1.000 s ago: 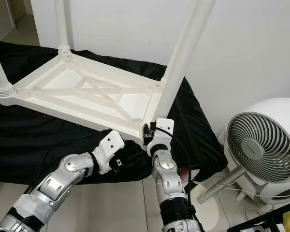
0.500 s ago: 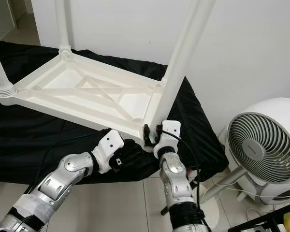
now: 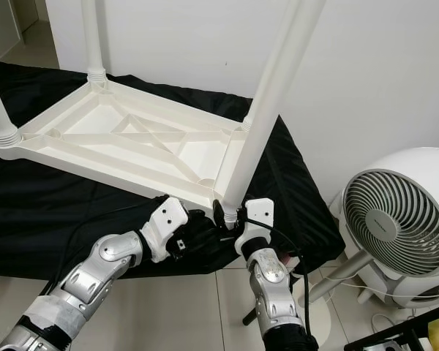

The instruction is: Building children table

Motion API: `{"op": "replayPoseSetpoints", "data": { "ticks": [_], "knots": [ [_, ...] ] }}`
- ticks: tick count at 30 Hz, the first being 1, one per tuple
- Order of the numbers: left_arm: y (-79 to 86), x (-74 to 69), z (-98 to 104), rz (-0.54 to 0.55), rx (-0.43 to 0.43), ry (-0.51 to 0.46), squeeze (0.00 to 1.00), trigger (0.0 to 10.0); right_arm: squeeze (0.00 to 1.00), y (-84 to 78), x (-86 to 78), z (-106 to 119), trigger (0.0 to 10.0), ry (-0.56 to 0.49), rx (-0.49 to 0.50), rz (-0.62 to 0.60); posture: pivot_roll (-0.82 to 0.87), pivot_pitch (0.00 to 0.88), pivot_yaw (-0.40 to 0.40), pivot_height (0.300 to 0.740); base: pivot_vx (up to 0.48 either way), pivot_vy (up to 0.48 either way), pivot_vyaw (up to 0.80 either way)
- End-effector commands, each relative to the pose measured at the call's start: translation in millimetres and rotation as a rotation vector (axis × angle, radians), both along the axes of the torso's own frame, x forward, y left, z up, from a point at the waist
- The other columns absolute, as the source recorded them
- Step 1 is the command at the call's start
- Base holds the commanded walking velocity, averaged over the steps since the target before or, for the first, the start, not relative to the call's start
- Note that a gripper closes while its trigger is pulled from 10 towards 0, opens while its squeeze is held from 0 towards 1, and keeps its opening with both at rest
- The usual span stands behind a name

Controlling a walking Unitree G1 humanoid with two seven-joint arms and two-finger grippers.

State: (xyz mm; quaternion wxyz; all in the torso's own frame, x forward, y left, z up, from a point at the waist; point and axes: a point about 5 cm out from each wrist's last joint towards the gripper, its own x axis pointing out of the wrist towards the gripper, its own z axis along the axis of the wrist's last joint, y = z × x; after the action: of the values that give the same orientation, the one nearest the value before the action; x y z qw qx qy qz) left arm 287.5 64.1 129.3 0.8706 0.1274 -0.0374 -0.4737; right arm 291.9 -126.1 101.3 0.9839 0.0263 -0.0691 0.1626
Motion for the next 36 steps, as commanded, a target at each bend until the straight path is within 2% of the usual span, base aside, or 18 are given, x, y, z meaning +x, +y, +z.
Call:
{"op": "replayPoseSetpoints", "data": {
  "ticks": [1, 3, 12, 19, 23, 26, 29, 36],
  "knots": [
    [5.3, 4.8, -1, 0.142, -0.043, -0.039, 0.0, 10.0, 0.0, -10.1, -0.7, 0, 10.0, -0.024, -0.008, 0.008, 0.1, 0.0, -0.167, 0.74, 0.0, 0.0, 0.0],
    [6.2, 7.2, -1, 0.172, -0.076, -0.04, 0.0, 10.0, 0.0, -14.2, 1.9, -2, 10.0, -0.033, -0.019, -0.001, 0.1, 0.0, -0.167, 0.74, 0.0, 0.0, 0.0],
    [10.3, 13.1, -2, 0.264, -0.114, -0.059, 0.0, 10.0, 0.0, -12.5, -1.2, -12, 10.0, -0.021, -0.032, -0.006, 0.1, 0.0, -0.176, 0.74, 0.0, 0.0, 0.0],
    [16.3, 12.9, -6, 0.304, -0.134, -0.044, 0.0, 10.0, 0.0, -10.6, 2.0, -7, 10.0, -0.041, -0.031, 0.028, 0.1, 0.0, -0.17, 0.74, 0.0, 0.0, 0.0],
    [16.8, 6.5, -10, 0.268, -0.11, -0.032, 0.0, 10.0, 0.0, -15.1, 7.2, 0, 10.0, -0.058, -0.03, 0.056, 0.1, 0.0, -0.168, 0.74, 0.0, 0.0, 0.0],
    [8.6, -5.6, -13, 0.164, -0.042, -0.041, 0.0, 10.0, 0.0, -18.5, 14.9, 7, 10.0, -0.037, -0.034, 0.121, 0.11, 0.0, -0.173, 0.74, 0.0, 0.0, 0.0],
    [6.1, -9.2, -14, 0.132, -0.038, -0.032, 0.0, 10.0, 0.0, -19.0, 17.8, 9, 10.0, -0.035, -0.042, 0.137, 0.11, 0.0, -0.173, 0.74, 0.0, 0.0, 0.0],
    [-0.9, -17.2, -14, 0.041, -0.023, -0.017, 0.0, 10.0, 0.0, -18.5, 29.0, 15, 10.0, -0.017, -0.115, 0.258, 0.11, 0.0, -0.175, 0.74, 0.0, 0.0, 0.0]
  ]
}}
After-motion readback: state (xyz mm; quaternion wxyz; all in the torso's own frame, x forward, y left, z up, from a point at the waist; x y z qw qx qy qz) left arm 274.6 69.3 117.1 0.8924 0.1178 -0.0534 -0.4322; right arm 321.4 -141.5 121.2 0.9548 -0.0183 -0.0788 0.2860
